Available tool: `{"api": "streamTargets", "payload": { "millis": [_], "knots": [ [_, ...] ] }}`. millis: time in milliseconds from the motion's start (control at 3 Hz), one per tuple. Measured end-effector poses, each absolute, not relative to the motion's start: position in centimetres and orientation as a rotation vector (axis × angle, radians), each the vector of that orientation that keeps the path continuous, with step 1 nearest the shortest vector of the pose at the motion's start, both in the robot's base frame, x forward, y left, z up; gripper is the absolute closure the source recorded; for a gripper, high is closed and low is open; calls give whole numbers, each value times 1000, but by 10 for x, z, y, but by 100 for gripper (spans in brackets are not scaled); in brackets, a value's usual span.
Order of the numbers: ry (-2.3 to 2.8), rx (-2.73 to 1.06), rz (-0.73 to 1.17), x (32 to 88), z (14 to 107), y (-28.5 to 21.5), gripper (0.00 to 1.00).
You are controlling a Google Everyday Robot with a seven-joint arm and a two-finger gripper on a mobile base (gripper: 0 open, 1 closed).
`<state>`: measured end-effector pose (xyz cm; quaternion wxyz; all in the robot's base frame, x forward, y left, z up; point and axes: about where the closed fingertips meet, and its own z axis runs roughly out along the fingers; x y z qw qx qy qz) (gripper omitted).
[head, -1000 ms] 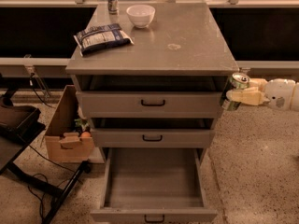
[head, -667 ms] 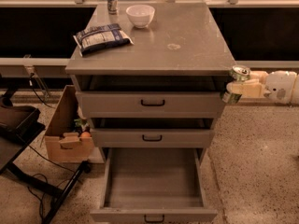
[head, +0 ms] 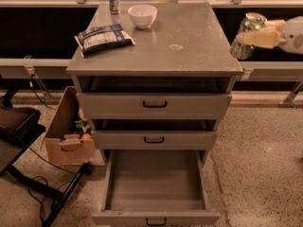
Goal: Pick green can from bottom drawer and place on counter
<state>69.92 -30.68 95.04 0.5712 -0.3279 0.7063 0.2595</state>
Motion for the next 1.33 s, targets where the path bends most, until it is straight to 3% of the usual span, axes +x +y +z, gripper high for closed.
{"api": "streamTargets", "payload": {
  "millis": [333, 667, 1333],
  "knots": [
    [1589, -795, 582, 723, 999, -287, 100],
    [1560, -863, 629, 767, 998, -222, 100],
    [1644, -976, 781, 826, 904, -104, 100]
  ]
}}
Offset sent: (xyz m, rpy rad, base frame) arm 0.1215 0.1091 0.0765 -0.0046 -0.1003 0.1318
